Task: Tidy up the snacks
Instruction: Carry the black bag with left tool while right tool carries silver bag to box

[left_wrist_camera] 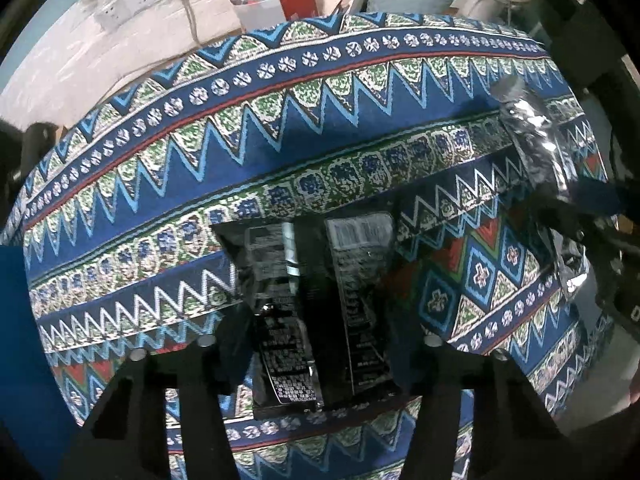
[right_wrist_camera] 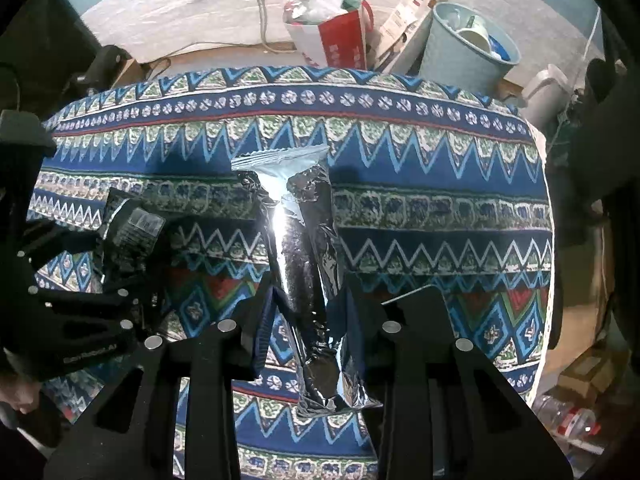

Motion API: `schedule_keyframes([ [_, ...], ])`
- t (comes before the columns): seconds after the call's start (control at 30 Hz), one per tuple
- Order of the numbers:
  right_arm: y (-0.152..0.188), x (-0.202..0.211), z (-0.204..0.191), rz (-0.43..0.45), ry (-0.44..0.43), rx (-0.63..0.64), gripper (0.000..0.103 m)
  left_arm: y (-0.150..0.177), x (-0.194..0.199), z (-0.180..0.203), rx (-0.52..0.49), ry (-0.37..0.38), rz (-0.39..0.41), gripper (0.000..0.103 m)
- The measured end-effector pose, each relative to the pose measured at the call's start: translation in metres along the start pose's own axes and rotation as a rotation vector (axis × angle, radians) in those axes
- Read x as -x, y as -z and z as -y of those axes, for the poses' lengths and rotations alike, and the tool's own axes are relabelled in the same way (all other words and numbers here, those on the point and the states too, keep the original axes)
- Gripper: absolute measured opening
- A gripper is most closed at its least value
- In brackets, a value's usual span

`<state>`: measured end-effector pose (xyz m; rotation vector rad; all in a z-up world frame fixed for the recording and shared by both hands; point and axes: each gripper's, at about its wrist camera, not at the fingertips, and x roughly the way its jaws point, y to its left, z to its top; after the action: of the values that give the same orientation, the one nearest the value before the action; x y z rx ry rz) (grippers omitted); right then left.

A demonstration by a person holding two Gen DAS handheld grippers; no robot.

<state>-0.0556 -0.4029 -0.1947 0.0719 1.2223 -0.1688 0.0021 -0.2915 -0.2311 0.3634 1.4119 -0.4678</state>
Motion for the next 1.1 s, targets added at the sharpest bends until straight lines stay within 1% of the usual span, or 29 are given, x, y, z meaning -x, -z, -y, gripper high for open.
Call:
schedule_keyframes([
  [0.23,-0.005,0.011,-0.019,0.021,0.002,0.015,0.031,0.017,0.028,0.002,-0.028,-0.044,0.041,0.056],
  [0.37,-0.007,0.02,-0.031,0.035,-0.002,0.016,0.031,0.029,0.053,0.001,-0.047,-0.08,0.092,0.056],
  [0.5,-0.011,0.031,-0.043,0.051,-0.01,0.017,0.031,0.042,0.079,-0.006,-0.04,-0.093,0.131,0.056],
  [0.6,-0.016,0.04,-0.056,0.067,-0.021,0.023,0.031,0.053,0.098,-0.022,-0.034,-0.101,0.165,0.056],
  [0.7,-0.017,0.048,-0.07,0.083,-0.029,0.037,0.031,0.054,0.106,-0.066,-0.038,-0.124,0.197,0.056],
  [0.8,-0.021,0.055,-0.084,0.093,-0.037,0.055,0.031,0.061,0.117,-0.088,-0.031,-0.129,0.216,0.056],
  [0.97,-0.031,0.066,-0.111,0.11,-0.051,0.081,0.031,0.077,0.145,-0.108,-0.015,-0.127,0.249,0.056],
  [1.1,-0.042,0.079,-0.139,0.14,-0.074,0.117,0.031,0.087,0.164,-0.117,-0.02,-0.161,0.304,0.056],
])
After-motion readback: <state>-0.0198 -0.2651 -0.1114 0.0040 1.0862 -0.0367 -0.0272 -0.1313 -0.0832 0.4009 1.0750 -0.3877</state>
